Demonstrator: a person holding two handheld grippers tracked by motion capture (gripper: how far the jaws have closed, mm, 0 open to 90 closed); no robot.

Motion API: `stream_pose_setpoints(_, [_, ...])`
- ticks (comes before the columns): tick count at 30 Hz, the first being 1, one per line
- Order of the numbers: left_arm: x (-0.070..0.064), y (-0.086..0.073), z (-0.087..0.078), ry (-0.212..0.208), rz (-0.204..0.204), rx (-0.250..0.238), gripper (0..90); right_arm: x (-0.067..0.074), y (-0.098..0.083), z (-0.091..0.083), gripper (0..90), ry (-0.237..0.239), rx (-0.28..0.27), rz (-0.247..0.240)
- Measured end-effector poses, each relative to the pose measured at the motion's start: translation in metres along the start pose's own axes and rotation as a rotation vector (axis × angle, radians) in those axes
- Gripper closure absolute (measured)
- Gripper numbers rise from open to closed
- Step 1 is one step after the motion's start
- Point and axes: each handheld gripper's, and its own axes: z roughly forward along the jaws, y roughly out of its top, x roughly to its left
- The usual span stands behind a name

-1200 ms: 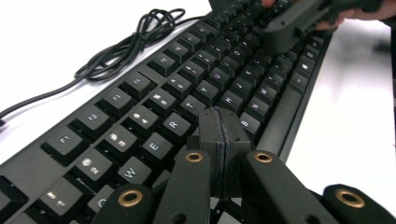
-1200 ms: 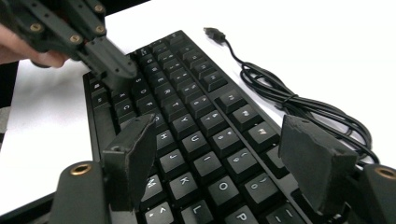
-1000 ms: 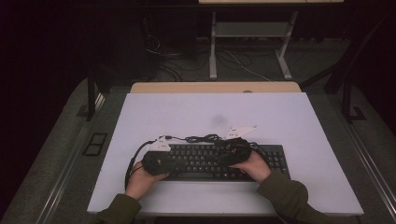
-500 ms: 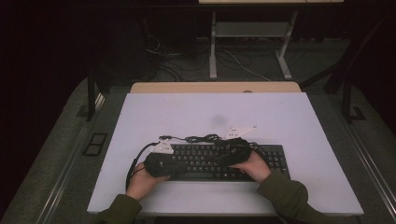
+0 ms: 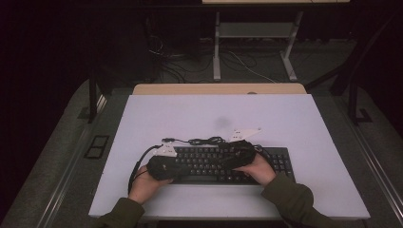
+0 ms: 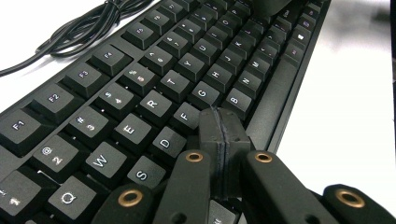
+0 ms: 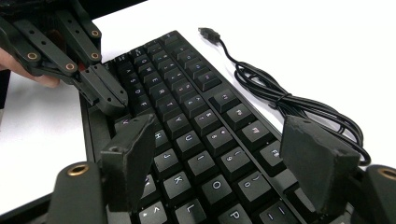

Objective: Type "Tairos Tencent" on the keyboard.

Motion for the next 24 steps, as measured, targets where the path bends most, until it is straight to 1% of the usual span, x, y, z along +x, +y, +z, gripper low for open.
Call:
stream_pose_setpoints(5, [-0.0011,0.0018,-0.0019,0.01,0.011,-0.004,89.1,-0.0001,0.0003,-0.0005,26.3,-0.001,-0.003,0.001])
stream_pose_setpoints(7, [-0.0008,0.0014,-0.0016,0.006,0.006,-0.006,89.1,-0.0003,0.0003,-0.0005,26.3,0.0,-0.003,0.001])
stream_pose_setpoints(15, [-0.0011,0.0023,-0.0018,0.009,0.017,-0.002,89.1,0.0002,0.0004,-0.0005,26.3,-0.001,-0.001,0.001])
stream_pose_setpoints(20, [-0.0015,0.0032,-0.0028,0.011,0.015,-0.009,89.1,0.0003,0.0003,-0.0002,26.3,0.0,-0.001,0.002])
stream_pose_setpoints(24, [0.0001,0.0055,-0.0047,0.021,0.013,-0.027,89.2,0.0001,0.0003,-0.0001,26.3,0.0,-0.002,0.0])
